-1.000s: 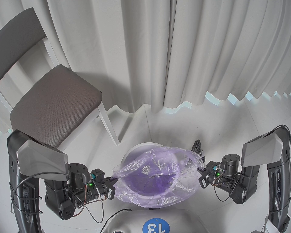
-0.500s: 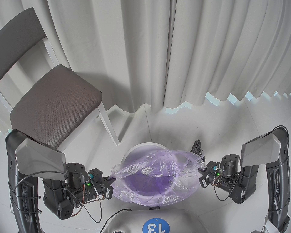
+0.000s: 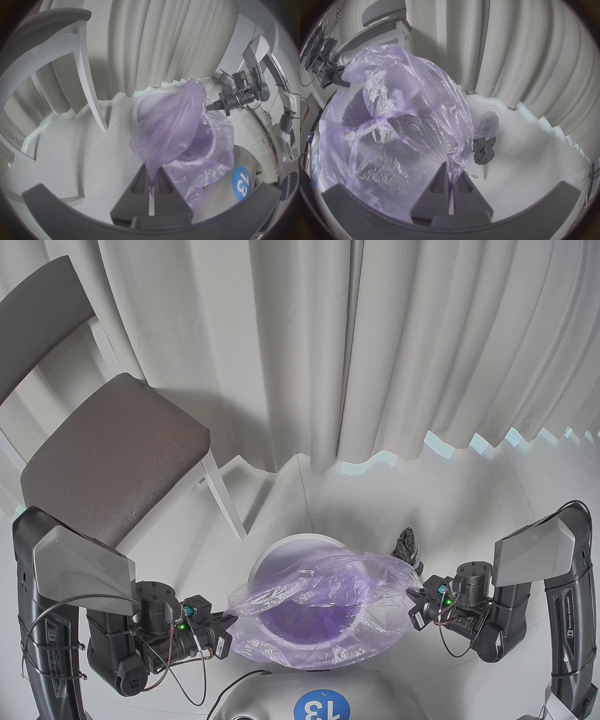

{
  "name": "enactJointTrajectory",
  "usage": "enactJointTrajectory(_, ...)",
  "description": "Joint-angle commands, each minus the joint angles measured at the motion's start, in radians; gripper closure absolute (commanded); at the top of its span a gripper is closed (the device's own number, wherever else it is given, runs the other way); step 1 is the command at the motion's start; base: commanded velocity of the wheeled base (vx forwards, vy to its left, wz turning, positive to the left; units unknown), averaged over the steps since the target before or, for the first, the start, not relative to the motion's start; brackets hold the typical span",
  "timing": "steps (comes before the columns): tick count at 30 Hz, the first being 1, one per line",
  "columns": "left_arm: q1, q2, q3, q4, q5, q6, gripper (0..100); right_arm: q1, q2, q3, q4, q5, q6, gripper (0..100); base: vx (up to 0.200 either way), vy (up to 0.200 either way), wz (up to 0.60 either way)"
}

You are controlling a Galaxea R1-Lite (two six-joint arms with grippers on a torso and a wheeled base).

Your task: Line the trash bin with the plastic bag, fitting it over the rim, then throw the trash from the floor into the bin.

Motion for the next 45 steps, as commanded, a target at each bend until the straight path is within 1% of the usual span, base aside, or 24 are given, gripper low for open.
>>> enactJointTrajectory(1, -0.001, 0.005, 0.000, -0.017, 0.000, 0.000, 100, 0.000, 0.002, 0.001, -0.001, 0.000, -0.001, 100, 0.000, 0.000, 0.00)
enactJointTrajectory(11, 0.002, 0.006, -0.003, -0.017, 0.000, 0.003, 100, 0.000, 0.000, 0.000, -0.001, 0.002, -0.002, 100, 0.000, 0.000, 0.00)
enactJointTrajectory(12, 0.002, 0.005, -0.003, -0.017, 0.000, 0.003, 100, 0.000, -0.001, 0.003, 0.001, 0.000, -0.007, 100, 0.000, 0.000, 0.00)
enactJointTrajectory(14, 0.004, 0.005, -0.003, -0.017, 0.000, 0.003, 100, -0.006, -0.004, 0.020, 0.003, 0.002, -0.044, 100, 0.000, 0.000, 0.00)
enactJointTrajectory(15, 0.004, 0.005, -0.003, -0.017, 0.000, 0.003, 100, -0.006, -0.004, 0.021, 0.001, 0.002, -0.053, 0, 0.000, 0.000, 0.00)
enactJointTrajectory(16, 0.004, 0.003, -0.001, -0.017, 0.000, 0.003, 100, -0.007, -0.003, 0.026, -0.001, 0.003, -0.070, 0, 0.000, 0.000, 0.00)
enactJointTrajectory(30, -0.001, -0.007, 0.000, -0.017, 0.000, 0.003, 100, -0.015, -0.078, 0.086, 0.007, 0.017, -0.068, 0, 0.000, 0.000, 0.00)
enactJointTrajectory(35, 0.001, -0.001, -0.003, -0.017, 0.004, 0.003, 100, -0.033, -0.129, 0.109, 0.009, 0.018, -0.068, 0, 0.000, 0.000, 0.00)
enactJointTrajectory(36, 0.002, -0.003, -0.003, -0.017, 0.004, 0.003, 100, -0.038, -0.164, 0.115, 0.007, 0.020, -0.065, 0, 0.000, 0.000, 0.00)
enactJointTrajectory(40, 0.004, -0.006, 0.000, -0.017, 0.004, 0.005, 100, -0.033, -0.208, 0.101, 0.019, 0.020, -0.049, 0, 0.000, 0.000, 0.00)
enactJointTrajectory(42, 0.002, -0.007, 0.002, -0.017, 0.004, 0.003, 100, -0.033, -0.262, 0.059, 0.076, 0.018, -0.050, 0, 0.000, 0.000, 0.00)
enactJointTrajectory(43, 0.001, -0.009, 0.002, -0.017, 0.004, 0.003, 100, -0.029, -0.320, 0.018, 0.174, 0.018, -0.049, 0, 0.000, 0.000, 0.00)
enactJointTrajectory(44, 0.001, -0.009, 0.002, -0.017, 0.004, 0.003, 100, -0.027, -0.340, 0.004, 0.213, 0.018, -0.049, 0, 0.000, 0.000, 0.00)
enactJointTrajectory(45, 0.001, -0.009, 0.002, -0.017, 0.003, 0.003, 100, -0.006, -0.423, -0.054, 0.380, 0.020, -0.044, 0, 0.000, 0.000, 0.00)
